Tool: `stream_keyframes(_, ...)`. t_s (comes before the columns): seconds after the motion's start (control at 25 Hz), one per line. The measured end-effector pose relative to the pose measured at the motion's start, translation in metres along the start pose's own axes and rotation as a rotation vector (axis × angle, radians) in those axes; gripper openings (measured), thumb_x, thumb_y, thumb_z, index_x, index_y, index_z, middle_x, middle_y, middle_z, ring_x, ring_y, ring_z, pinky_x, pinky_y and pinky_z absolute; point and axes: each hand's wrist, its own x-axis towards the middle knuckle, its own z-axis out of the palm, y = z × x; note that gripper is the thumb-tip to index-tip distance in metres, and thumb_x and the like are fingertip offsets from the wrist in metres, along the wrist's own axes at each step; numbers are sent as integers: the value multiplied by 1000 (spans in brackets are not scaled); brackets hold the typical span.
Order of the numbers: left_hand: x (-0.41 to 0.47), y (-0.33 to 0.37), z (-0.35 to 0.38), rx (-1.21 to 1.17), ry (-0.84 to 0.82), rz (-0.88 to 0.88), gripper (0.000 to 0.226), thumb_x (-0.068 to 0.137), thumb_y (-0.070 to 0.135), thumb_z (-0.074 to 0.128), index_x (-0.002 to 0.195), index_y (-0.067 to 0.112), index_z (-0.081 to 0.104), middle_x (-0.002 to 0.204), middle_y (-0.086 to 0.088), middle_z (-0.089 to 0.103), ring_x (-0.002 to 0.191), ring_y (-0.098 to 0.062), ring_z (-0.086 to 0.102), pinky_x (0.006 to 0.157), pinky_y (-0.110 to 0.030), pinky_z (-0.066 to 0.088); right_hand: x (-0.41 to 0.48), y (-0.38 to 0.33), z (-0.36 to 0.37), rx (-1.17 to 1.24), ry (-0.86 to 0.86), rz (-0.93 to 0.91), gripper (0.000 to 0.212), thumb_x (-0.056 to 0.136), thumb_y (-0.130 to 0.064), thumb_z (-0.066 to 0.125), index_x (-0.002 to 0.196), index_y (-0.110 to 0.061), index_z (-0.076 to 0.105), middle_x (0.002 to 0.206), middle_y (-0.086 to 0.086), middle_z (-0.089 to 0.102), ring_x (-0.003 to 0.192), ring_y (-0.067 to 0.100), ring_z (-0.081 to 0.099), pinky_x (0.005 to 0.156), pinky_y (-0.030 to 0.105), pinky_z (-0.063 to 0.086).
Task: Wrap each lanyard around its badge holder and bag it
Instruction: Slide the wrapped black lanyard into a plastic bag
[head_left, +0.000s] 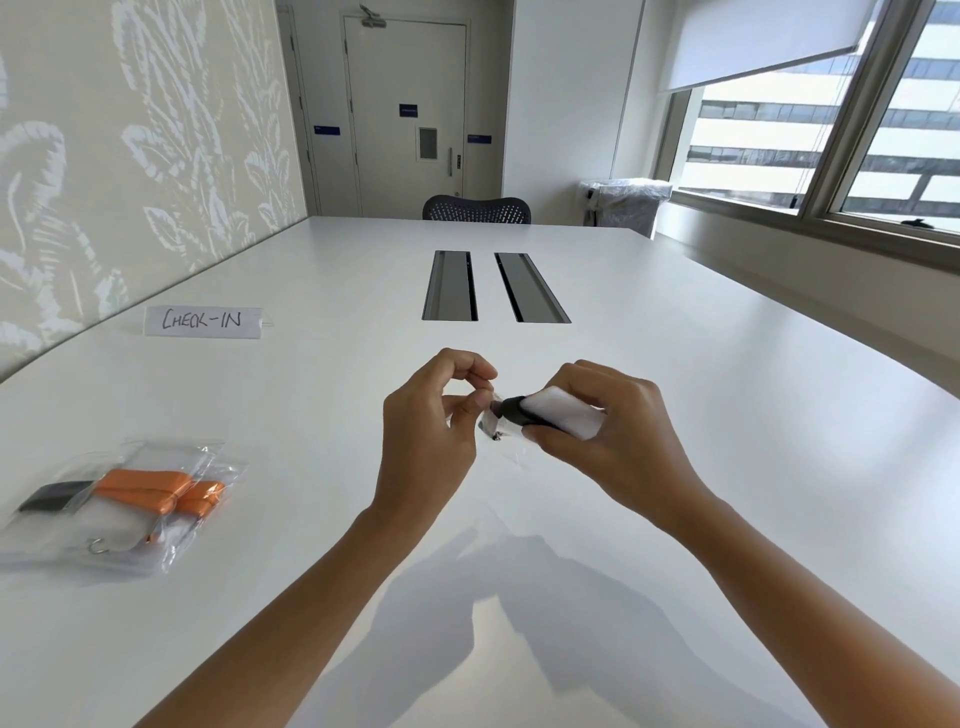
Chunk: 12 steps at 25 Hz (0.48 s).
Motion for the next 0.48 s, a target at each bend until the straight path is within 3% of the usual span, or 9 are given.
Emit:
stream_keyframes(0.08, 1, -1, 0, -16, -20, -11, 18, 89, -3, 59, 93, 14, 62, 89, 16, 62, 70, -3, 68, 62, -3, 41, 0, 3, 2, 98, 10, 146, 23, 72, -18, 82, 70, -16, 59, 60, -1, 54, 55, 13, 43, 49, 22, 36)
stream_keyframes(0.2, 2, -2, -3, -45, -73, -42, 20, 89, -2, 59, 91, 18, 60, 89, 14, 63, 68, -2, 69, 61, -6, 44, 1, 6, 6, 302, -19, 349, 21, 71, -21, 84, 77, -11, 67, 69, 10, 64, 63, 30, 57, 52, 39, 47)
stream_keyframes(0.28, 2, -5, -3, -32, -129, -69, 22, 89, -2, 59, 90, 19, 59, 86, 14, 62, 67, -6, 69, 60, -11, 47, 1, 9, 7, 300, -98, 465, 29, 68, -28, 87, 79, -8, 69, 67, 7, 65, 60, 23, 56, 53, 34, 43)
stream_keyframes(0.36, 0, -7, -1, -7, -195, -95, 24, 88, -4, 58, 90, 20, 59, 82, 14, 62, 67, -9, 69, 60, -20, 51, 1, 12, 8, 287, -189, 561, 40, 66, -32, 87, 84, -1, 69, 72, 15, 64, 64, 19, 56, 59, 32, 40)
stream_keyframes(0.48, -1, -9, 2, 8, -242, -93, 26, 88, -5, 57, 89, 21, 58, 80, 17, 61, 66, -7, 67, 58, -16, 48, 1, 13, 6, 476, -271, 656, 32, 73, -18, 83, 96, 0, 69, 94, 24, 69, 79, 25, 64, 69, 37, 47)
